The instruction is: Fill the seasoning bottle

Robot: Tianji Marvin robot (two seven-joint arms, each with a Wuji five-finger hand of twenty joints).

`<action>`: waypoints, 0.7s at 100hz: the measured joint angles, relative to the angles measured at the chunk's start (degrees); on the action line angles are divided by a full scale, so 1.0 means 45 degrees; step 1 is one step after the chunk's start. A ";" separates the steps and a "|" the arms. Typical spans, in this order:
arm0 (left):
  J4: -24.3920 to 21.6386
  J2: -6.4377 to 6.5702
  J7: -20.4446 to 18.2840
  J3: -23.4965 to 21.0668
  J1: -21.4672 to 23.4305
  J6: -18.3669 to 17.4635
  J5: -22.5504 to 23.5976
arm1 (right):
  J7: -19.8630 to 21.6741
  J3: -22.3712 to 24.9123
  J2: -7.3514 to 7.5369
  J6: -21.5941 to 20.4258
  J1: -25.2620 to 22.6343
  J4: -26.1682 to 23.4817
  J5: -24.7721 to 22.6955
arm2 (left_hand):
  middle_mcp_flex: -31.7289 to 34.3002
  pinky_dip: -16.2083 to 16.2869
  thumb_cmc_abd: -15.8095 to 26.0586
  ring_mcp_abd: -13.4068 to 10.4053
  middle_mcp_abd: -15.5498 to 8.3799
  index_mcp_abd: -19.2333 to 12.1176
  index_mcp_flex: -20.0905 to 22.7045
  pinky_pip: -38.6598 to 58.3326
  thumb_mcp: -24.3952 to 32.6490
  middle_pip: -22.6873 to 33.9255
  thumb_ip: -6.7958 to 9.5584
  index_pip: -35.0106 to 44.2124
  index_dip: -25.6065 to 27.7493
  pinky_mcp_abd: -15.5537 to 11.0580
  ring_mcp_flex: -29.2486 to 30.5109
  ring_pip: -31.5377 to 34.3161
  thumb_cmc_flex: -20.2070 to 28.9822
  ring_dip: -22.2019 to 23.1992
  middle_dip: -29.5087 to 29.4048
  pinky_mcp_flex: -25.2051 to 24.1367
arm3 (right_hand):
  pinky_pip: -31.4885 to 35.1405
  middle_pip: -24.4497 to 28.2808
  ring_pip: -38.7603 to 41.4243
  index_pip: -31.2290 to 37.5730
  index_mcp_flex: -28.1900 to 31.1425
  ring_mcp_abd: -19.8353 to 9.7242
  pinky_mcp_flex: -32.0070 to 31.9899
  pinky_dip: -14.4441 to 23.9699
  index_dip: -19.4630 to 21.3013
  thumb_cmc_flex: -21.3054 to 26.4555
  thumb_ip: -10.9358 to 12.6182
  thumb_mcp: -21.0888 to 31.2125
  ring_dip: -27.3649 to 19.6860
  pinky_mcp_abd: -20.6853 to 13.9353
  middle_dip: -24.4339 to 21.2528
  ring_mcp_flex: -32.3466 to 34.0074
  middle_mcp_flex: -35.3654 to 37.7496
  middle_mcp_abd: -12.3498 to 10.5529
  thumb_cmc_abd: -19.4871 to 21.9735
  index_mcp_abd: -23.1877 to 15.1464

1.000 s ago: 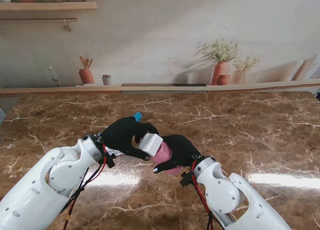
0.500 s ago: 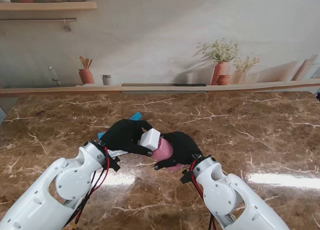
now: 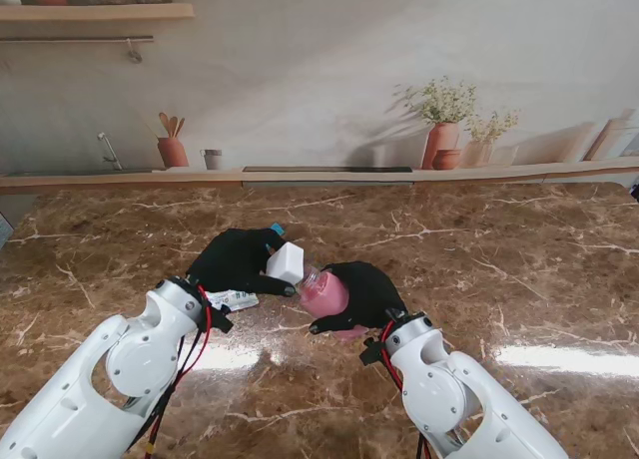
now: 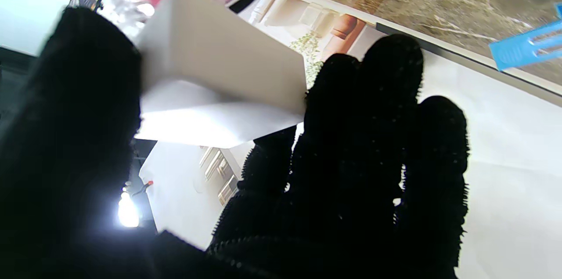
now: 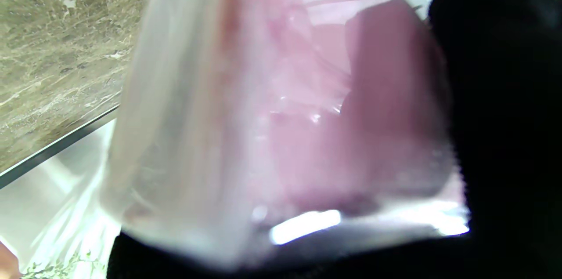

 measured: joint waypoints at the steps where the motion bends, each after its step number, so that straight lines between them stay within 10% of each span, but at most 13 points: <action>1: -0.0005 0.0001 -0.0009 -0.0035 0.0006 -0.0001 0.0078 | -0.0016 0.0011 -0.0008 -0.0007 -0.0007 0.0007 0.0045 | 0.0000 0.0000 0.0001 0.0000 0.0000 0.0002 0.0000 0.0000 0.0000 0.0000 0.0000 0.0001 0.0000 0.0000 0.0000 0.0000 0.0000 -0.0007 0.0000 0.0000 | -0.0002 0.0000 -0.0001 0.0000 0.0000 0.0000 -0.0004 0.0000 0.0000 0.0000 0.0000 0.0000 0.0000 0.0000 -0.0010 0.0000 0.0000 0.0000 0.0000 0.0000; 70: -0.0616 0.0444 -0.1829 -0.2676 0.1332 -0.0922 0.2260 | -0.1609 0.0199 -0.0626 -0.1153 0.0196 0.1738 0.2127 | 0.0000 -0.0102 0.0002 0.0001 -0.0002 0.0014 0.0000 0.0046 0.0002 -0.0002 0.0000 0.0050 0.0007 0.0002 0.0000 0.0001 0.0000 -0.0109 -0.0004 -0.0038 | -0.1490 -0.0756 -0.1884 0.0878 -0.1351 -0.0280 -0.0986 -0.0027 -0.1032 0.0403 -0.0001 0.0000 -0.0026 -0.0042 -0.1637 -0.0527 -0.0702 -0.0671 0.0214 -0.0739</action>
